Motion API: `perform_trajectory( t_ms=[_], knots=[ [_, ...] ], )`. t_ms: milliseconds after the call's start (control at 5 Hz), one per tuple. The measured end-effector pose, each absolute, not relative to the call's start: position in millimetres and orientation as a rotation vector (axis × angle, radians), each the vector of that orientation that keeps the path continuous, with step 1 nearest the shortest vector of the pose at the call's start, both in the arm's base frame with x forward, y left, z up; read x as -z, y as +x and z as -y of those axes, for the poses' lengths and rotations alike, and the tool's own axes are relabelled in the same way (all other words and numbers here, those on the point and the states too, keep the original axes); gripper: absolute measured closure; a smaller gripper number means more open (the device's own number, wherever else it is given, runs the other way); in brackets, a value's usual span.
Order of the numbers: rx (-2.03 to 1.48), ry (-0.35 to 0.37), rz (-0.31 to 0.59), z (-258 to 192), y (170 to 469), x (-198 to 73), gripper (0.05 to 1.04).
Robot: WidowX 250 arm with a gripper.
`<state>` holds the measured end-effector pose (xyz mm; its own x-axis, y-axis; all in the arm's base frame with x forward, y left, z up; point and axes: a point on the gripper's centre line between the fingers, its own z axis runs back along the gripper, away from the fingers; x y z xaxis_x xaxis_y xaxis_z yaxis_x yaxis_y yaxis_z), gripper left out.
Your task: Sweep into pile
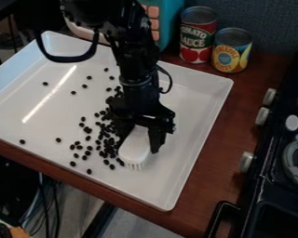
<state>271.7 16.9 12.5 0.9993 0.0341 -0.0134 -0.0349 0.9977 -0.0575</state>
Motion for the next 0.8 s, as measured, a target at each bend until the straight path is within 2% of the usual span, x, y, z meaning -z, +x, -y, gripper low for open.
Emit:
perform_trajectory(
  t_ms=[800],
  knots=[
    [-0.155,-0.047,0.040,-91.3,275.0,-12.5,0.321]
  ],
)
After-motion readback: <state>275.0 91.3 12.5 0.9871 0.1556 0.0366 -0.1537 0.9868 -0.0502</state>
